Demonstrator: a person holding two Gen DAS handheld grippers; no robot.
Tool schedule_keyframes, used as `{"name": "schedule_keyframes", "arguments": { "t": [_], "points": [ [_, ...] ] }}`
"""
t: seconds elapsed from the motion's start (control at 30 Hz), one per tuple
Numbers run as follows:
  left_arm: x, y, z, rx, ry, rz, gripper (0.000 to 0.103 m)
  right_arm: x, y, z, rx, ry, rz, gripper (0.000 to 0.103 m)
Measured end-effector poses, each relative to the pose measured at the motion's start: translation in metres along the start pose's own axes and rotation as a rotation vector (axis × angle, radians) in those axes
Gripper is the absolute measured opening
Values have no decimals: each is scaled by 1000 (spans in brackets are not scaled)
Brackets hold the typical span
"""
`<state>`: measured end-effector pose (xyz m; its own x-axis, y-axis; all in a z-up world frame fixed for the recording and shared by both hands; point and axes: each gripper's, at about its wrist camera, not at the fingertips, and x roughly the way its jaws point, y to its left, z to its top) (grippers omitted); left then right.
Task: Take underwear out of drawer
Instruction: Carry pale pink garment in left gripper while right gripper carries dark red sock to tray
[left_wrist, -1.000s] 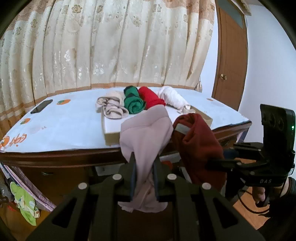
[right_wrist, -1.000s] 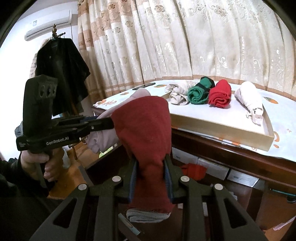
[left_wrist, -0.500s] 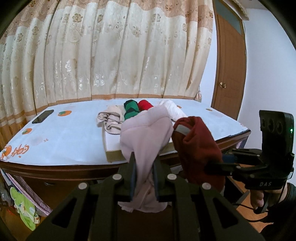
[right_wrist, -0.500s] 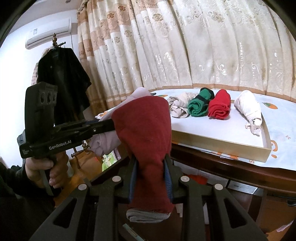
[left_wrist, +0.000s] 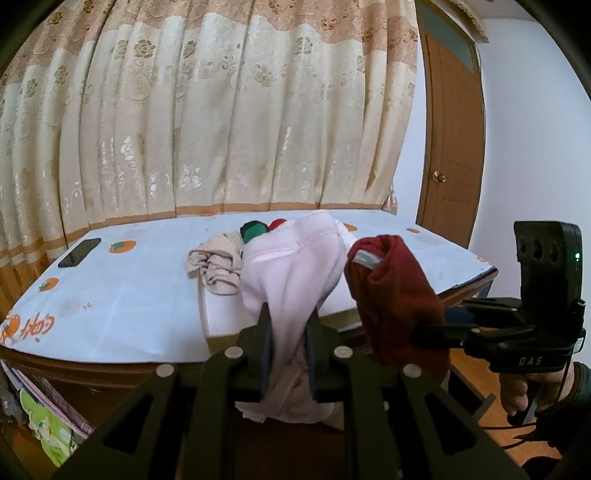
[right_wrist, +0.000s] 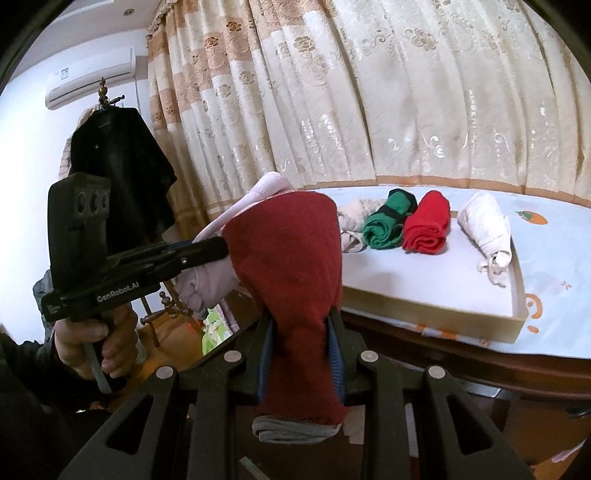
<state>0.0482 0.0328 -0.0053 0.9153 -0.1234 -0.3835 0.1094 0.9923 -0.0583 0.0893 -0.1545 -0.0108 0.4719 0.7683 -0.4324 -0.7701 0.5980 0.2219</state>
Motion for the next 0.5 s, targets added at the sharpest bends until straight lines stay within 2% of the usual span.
{"name": "schedule_keyframes", "arguments": {
  "t": [0.5],
  "points": [
    [27,4,21,-21,0,-23,13,9,-22,25,11,9,-26,29]
  ]
}}
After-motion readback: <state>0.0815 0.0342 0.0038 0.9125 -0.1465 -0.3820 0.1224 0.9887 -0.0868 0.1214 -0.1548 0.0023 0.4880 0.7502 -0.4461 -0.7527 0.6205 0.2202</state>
